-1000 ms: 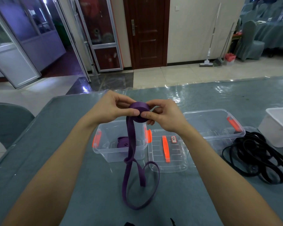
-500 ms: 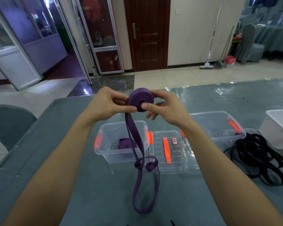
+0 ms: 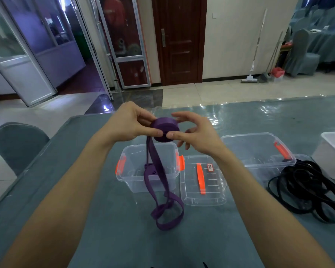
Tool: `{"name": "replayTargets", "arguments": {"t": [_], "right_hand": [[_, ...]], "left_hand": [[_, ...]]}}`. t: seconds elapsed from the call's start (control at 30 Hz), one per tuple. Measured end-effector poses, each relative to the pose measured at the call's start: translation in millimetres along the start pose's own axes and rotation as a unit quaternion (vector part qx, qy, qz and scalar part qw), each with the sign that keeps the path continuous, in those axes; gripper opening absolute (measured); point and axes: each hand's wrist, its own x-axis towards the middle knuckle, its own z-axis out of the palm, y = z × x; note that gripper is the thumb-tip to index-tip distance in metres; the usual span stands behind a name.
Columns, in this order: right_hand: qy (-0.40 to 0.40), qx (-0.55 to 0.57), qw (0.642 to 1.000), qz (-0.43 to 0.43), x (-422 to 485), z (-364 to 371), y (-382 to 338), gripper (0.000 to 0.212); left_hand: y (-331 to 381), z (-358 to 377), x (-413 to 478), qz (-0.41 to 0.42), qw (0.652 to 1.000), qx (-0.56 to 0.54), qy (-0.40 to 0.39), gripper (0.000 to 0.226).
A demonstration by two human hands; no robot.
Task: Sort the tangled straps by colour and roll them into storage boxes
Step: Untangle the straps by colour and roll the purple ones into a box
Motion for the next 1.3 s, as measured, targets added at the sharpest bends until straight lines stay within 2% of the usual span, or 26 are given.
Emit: {"name": "replayTargets", "arguments": {"t": [0.07, 0.13, 0.17, 0.27, 0.37, 0.47, 0.53, 0.57, 0.63, 0.73, 0.77, 0.83, 0.9, 0.97, 1.07, 1.2, 1.3], "right_hand": [[-0.029, -0.112, 0.993, -0.001, 4.2, -3.8, -9.2, 0.049], [-0.054, -0.143, 0.988, -0.009, 6.5, -1.3, -18.2, 0.032], [-0.049, -0.132, 0.99, -0.022, 6.8, -0.1, -21.9, 0.028], [-0.011, -0.015, 0.998, -0.062, 6.3, -0.5, -31.6, 0.026], [0.024, 0.133, 0.989, -0.059, 7.8, 1.2, -36.8, 0.023], [0.037, 0.261, 0.964, -0.031, 7.7, 14.7, -35.4, 0.024], [0.018, 0.291, 0.957, -0.002, 3.8, 20.1, -24.5, 0.028], [-0.001, 0.275, 0.962, 0.011, 1.2, 19.3, -17.4, 0.027], [-0.042, 0.162, 0.986, 0.026, -3.2, 12.0, -5.7, 0.034], [-0.056, -0.032, 0.997, 0.031, -5.3, 3.7, -0.4, 0.061], [-0.067, -0.079, 0.994, 0.027, -4.8, 4.5, -1.8, 0.057], [-0.102, -0.149, 0.983, 0.012, -3.3, 11.6, -3.4, 0.027], [-0.097, -0.16, 0.982, -0.001, -3.7, 17.3, -3.1, 0.015], [-0.053, -0.094, 0.994, -0.013, -4.3, 17.0, -4.1, 0.013], [0.008, 0.061, 0.998, -0.032, -2.8, 15.2, -7.7, 0.015], [0.056, 0.226, 0.972, -0.013, -1.0, 20.0, -8.4, 0.022], [0.059, 0.289, 0.955, 0.023, -6.4, 28.3, 0.3, 0.024]], "left_hand": [[5.5, -4.4, 2.2, 0.011, 0.995, 0.102, -0.019, 0.033], [10.6, -7.3, 4.6, 0.036, 0.986, 0.164, -0.016, 0.033], [11.2, -9.9, 5.1, 0.043, 0.987, 0.158, -0.004, 0.034], [3.4, -18.5, 2.3, 0.048, 0.999, -0.005, 0.02, 0.041], [-5.4, -15.2, -0.9, 0.055, 0.987, -0.148, 0.036, 0.048], [-11.9, -2.3, 2.0, 0.061, 0.971, -0.219, 0.078, 0.049], [-16.7, 2.8, 1.9, 0.053, 0.97, -0.214, 0.101, 0.048], [-19.8, 4.4, -0.2, 0.043, 0.974, -0.2, 0.095, 0.046], [-26.0, 5.9, -7.1, 0.011, 0.985, -0.162, 0.053, 0.041], [-27.9, 7.9, -12.1, -0.03, 0.998, -0.04, -0.038, 0.031], [-25.2, 10.1, -11.4, -0.035, 0.997, 0.015, -0.064, 0.03], [-17.9, 14.0, -9.6, -0.037, 0.99, 0.098, -0.094, 0.029], [-12.5, 13.4, -8.4, -0.035, 0.991, 0.1, -0.083, 0.029], [-13.6, 9.6, -9.6, -0.024, 0.999, 0.01, -0.037, 0.031], [-22.2, 10.0, -13.2, 0.005, 0.991, -0.133, 0.032, 0.037], [-30.5, 30.0, -15.4, 0.0, 0.972, -0.219, 0.086, 0.038], [-32.5, 36.0, -14.5, -0.001, 0.964, -0.245, 0.106, 0.033]]}}
